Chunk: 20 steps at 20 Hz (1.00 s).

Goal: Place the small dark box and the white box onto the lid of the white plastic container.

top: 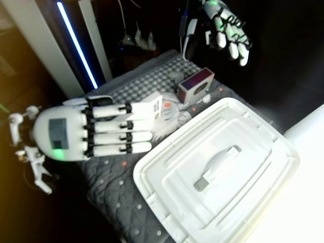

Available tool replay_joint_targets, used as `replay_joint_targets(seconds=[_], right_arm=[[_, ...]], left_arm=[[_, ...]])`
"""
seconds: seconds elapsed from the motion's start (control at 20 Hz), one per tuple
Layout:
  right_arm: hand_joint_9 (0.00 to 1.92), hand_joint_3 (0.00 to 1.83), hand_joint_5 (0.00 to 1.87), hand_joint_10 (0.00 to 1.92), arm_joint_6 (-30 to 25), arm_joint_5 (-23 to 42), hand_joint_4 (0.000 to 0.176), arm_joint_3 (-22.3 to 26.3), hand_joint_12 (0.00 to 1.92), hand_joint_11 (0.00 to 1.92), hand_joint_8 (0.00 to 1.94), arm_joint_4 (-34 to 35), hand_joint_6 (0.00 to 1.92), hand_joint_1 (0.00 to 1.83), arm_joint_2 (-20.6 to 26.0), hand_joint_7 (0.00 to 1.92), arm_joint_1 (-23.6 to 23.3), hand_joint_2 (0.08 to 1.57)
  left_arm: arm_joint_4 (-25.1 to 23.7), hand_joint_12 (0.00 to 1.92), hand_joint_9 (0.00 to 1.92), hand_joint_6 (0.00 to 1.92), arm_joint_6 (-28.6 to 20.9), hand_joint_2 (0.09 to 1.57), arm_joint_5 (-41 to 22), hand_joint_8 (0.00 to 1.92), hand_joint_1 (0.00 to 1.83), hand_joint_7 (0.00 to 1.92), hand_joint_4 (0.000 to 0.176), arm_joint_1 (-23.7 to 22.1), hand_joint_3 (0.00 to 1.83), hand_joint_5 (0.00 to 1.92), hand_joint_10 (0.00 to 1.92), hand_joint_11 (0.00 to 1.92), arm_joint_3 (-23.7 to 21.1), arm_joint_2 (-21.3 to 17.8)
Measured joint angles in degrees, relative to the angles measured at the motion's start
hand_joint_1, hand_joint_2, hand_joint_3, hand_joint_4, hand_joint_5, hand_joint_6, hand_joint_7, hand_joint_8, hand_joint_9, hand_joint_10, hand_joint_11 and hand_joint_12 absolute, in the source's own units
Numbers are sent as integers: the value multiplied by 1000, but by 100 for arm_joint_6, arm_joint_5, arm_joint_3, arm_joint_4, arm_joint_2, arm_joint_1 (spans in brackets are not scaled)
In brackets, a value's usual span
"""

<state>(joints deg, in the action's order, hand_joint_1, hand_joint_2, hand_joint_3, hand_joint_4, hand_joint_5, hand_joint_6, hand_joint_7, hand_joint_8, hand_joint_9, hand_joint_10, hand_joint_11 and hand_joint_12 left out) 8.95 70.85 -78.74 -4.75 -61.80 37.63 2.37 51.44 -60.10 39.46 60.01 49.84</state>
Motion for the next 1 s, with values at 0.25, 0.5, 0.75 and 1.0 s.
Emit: replay_joint_targets(seconds=[0.25, 0.5, 0.75, 1.0], right_arm=[[13, 19, 71, 5, 0, -216, 53, -162, 18, 39, 9, -22, 10, 828, -223, 56, 0, 589], [44, 10, 115, 5, 2, -752, 35, -350, 29, 27, 5, -20, 4, 851, -402, 102, -2, 626], [222, 1, 346, 4, 2, -907, 19, -391, 480, 0, 5, 4, 7, 991, -452, 308, -24, 678], [1212, 4, 1105, 177, 0, -942, 0, -409, 1191, 707, 83, -26, 550, 1259, -485, 1369, -26, 959]], left_arm=[[13, 204, 77, 0, 0, 815, 157, 2, 657, 13, 0, 17, 9, 3, 3, 0, -13, 0], [-57, 351, 103, 0, -42, 834, 754, 3, 692, 63, 0, 13, 3, 8, 2, 0, 173, 160], [-304, 359, 141, 3, -46, 799, 1578, 0, 705, 84, 0, -212, 0, 31, 8, 0, 376, 350], [-330, 560, 179, 15, -50, 872, 2050, 14, 719, 167, 0, -214, 19, 78, 11, 0, 463, 463]])
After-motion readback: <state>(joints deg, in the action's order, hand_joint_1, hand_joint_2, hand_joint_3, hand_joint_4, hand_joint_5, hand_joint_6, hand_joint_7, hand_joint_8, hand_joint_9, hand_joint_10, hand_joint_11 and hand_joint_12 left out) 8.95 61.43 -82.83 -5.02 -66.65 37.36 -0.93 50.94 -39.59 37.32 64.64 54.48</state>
